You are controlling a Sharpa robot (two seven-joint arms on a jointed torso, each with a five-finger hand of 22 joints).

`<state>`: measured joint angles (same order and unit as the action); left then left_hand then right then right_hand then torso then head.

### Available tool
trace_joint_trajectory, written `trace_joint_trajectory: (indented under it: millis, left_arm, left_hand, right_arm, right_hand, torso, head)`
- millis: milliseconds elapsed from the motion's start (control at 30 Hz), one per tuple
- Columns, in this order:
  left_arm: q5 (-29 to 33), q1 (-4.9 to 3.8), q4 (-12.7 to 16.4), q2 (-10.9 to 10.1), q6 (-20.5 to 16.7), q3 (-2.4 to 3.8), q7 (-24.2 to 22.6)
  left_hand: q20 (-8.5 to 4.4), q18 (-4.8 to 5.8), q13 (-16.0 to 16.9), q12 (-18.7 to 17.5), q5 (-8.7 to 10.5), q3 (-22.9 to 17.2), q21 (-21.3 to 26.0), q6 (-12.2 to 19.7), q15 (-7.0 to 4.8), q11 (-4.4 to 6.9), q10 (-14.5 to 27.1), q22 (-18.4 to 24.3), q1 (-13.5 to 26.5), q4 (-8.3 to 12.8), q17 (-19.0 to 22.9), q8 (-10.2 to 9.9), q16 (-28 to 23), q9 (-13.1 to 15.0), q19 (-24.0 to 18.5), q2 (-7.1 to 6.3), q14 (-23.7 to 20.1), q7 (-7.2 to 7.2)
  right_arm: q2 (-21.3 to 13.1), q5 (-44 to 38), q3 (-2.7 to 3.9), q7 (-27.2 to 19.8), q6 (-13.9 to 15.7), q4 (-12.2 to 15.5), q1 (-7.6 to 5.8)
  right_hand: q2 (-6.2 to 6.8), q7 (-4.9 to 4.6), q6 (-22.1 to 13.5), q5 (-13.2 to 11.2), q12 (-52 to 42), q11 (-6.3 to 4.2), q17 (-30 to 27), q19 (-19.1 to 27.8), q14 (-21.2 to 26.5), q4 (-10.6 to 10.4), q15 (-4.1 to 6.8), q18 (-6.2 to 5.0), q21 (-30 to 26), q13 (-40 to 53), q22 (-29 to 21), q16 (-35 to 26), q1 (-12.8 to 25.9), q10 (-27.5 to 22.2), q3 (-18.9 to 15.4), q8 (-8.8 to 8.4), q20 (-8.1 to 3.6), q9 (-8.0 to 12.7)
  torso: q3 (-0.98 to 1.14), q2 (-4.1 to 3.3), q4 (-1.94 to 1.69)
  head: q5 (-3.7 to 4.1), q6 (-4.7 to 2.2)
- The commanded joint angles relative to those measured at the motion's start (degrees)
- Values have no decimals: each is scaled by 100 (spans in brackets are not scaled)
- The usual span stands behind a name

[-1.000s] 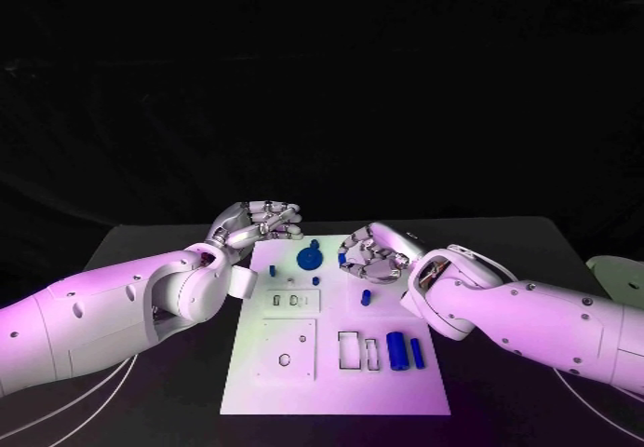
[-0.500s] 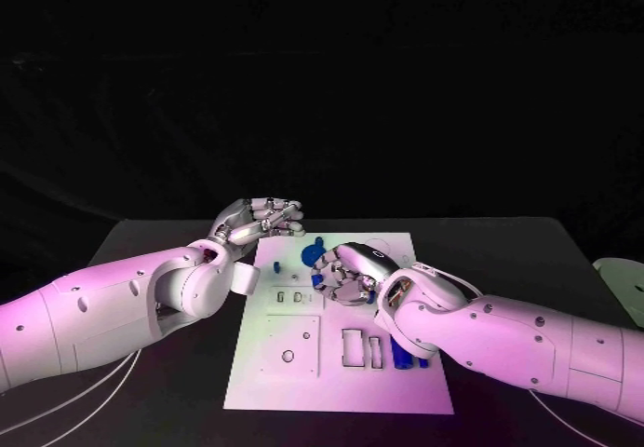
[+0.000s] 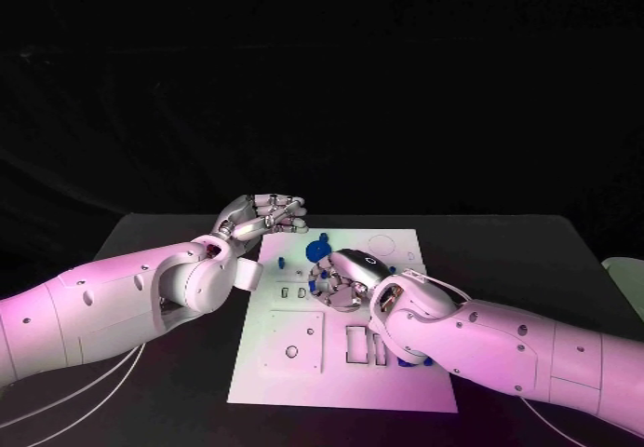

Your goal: Assemble the parts on the task board

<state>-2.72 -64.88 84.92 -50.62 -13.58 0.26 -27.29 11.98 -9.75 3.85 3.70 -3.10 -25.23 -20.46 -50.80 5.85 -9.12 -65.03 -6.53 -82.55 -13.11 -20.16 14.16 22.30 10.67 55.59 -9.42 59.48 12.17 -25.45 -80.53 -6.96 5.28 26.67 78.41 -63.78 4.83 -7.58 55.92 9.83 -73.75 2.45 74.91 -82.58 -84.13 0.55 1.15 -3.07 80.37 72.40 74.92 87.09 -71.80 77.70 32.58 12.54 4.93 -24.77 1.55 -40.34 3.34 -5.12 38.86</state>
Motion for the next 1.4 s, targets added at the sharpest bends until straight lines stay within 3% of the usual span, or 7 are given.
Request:
trace_joint_trajectory:
  millis: [33,700,1400]
  left_arm:
    - [32,-7,11,13,66,4,-64]
    - [32,-11,13,62,104,4,-49]
    - [32,-14,10,64,107,4,-30]
  left_hand:
    - [17,-65,3,0,6,-33,22,-7,16,15,35,7,55,3,-6,-38,-38,7,-41,-18,-42,41]
    - [20,-65,4,0,6,-35,21,-8,18,13,35,8,70,7,-13,-41,-42,10,-47,-22,-49,43]
    - [20,-65,4,0,6,-35,21,-8,18,13,35,8,70,7,-13,-41,-42,10,-47,-22,-49,43]
  right_arm:
    - [37,-167,-1,54,-88,-22,17]
    - [244,-197,-27,0,-165,-355,55]
    - [245,-268,-33,21,-382,-378,59]
  right_hand:
    - [2,65,86,-6,10,-19,801,-27,-431,-2,45,25,-1,-1,619,13,11,5,7,195,-23,-164]
    - [23,65,75,-24,10,-20,809,-27,-433,-6,47,24,-4,1,619,16,44,9,-8,206,-26,-170]
    - [86,59,38,-66,39,-16,779,0,-426,-2,47,14,-43,-23,589,3,98,-10,-44,214,-29,-174]
  torso:
    - [-4,-1,-6]
    - [-8,0,0]
    - [-4,-8,10]
  head:
    - [-3,22]
    - [-23,31]
    - [-33,67]
